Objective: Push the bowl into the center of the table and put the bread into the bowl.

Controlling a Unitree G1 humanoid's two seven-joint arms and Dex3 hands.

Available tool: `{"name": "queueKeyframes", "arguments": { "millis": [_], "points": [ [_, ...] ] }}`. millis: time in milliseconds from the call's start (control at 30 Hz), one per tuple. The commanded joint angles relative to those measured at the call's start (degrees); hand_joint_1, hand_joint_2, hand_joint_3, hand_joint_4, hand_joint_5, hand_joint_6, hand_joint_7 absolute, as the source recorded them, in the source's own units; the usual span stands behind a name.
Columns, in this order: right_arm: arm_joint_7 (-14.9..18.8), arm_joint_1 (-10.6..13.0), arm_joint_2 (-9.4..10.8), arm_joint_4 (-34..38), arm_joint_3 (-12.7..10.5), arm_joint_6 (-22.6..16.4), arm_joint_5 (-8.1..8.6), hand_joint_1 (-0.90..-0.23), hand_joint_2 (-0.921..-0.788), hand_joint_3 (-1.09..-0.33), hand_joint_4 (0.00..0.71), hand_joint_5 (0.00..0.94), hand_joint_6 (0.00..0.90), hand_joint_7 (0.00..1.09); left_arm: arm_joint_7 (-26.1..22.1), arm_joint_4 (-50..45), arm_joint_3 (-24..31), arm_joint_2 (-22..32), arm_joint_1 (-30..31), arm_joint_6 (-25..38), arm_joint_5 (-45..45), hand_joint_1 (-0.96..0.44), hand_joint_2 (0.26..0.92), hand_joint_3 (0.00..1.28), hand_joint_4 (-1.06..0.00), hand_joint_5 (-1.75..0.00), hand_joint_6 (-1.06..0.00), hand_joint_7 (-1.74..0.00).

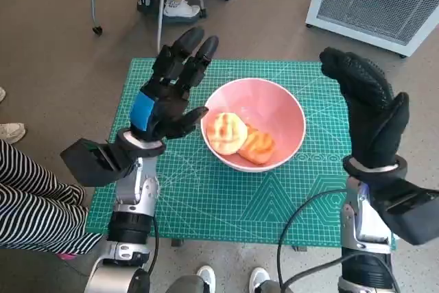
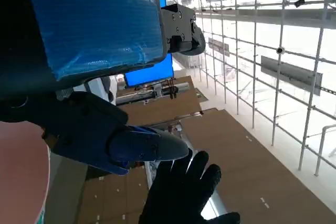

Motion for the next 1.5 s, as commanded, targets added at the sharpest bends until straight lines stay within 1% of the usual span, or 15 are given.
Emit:
{"name": "queueKeyframes", "arguments": {
  "millis": [33,367,1133,1500],
  "points": [
    [0.0,0.7,0.4,1.3,0.1,-0.1,-0.04,-0.639,-0.921,-0.673,0.160,0.000,0.091,0.40,-0.2,1.0,0.6,0.1,-0.5,-1.2,-0.3,-0.55,0.921,0.30,-0.12,0.00,0.00,-0.44],
    [0.3,0.7,0.5,1.4,0.1,-0.6,0.56,-0.640,-0.921,-0.673,0.158,0.000,0.091,0.40,-0.8,1.7,1.1,0.3,-0.8,-1.8,-0.6,-0.55,0.921,0.29,-0.12,0.00,0.00,-0.44],
    [0.3,0.6,0.8,1.6,0.5,-1.6,0.58,-0.645,-0.921,-0.673,0.159,0.000,0.089,0.40,-1.6,2.6,1.2,0.1,-1.0,-3.6,-0.4,-0.56,0.921,0.29,-0.13,0.00,0.00,-0.44],
    [1.3,0.0,1.1,2.3,0.9,-2.0,1.44,-0.648,-0.921,-0.673,0.157,0.000,0.081,0.40,-1.6,2.1,1.5,0.6,-0.6,-4.5,-0.2,-0.56,0.921,0.29,-0.13,0.00,0.00,-0.45]
  ]
}}
